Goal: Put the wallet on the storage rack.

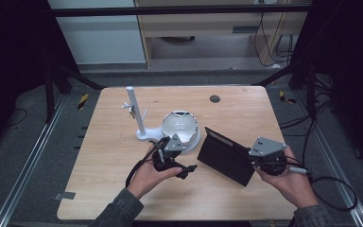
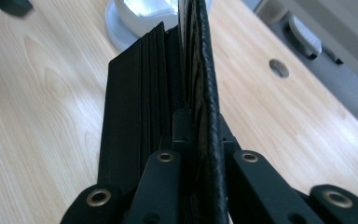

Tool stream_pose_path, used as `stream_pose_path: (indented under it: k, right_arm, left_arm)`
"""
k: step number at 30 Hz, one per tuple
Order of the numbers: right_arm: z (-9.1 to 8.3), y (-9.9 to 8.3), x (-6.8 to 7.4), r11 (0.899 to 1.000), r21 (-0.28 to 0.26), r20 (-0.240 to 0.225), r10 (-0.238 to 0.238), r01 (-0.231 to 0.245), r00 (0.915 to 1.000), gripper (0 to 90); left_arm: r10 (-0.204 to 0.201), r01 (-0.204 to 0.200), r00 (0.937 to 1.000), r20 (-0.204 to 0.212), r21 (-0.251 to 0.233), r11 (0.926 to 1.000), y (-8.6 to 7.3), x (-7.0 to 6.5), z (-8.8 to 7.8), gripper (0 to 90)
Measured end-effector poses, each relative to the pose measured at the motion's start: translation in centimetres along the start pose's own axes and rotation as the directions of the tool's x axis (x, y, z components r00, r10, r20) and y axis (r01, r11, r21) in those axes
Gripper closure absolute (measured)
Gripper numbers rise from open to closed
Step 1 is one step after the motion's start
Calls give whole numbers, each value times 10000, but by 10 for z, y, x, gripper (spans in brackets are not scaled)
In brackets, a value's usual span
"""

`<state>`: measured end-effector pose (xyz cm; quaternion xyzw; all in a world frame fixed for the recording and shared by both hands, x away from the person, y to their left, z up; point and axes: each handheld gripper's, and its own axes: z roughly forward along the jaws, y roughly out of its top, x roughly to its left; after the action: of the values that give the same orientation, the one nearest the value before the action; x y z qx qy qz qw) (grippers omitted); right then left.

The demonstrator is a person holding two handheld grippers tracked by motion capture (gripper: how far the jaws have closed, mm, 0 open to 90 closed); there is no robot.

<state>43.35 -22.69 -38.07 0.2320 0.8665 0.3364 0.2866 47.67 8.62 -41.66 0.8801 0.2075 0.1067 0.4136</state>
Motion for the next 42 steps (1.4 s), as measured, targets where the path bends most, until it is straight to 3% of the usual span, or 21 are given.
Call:
stream_pose_path:
  k: [11,20,23,40,42]
  right_arm:
    - [-15,20,-2,9962,-864,-227,-140,120,9996,852]
    - [-21,29,-2,9908,-1348,-360,-156,106,9992,852]
    - [-24,33,-2,9891,-1466,-372,-191,135,9991,853]
    - [-28,41,-1,9834,-1806,-565,-285,178,9980,853]
    - [-29,41,0,9836,-1795,-585,-304,194,9978,853]
  left_arm:
    - [-45,46,10000,69,-173,9998,4,7,3,126]
    - [17,-3,9985,540,-249,9997,12,12,9,144]
    - [-257,302,9953,934,-477,9984,15,15,13,151]
    - [-492,604,9815,1850,-557,9966,27,24,35,224]
    - [-630,776,9753,2116,-615,9951,28,24,36,253]
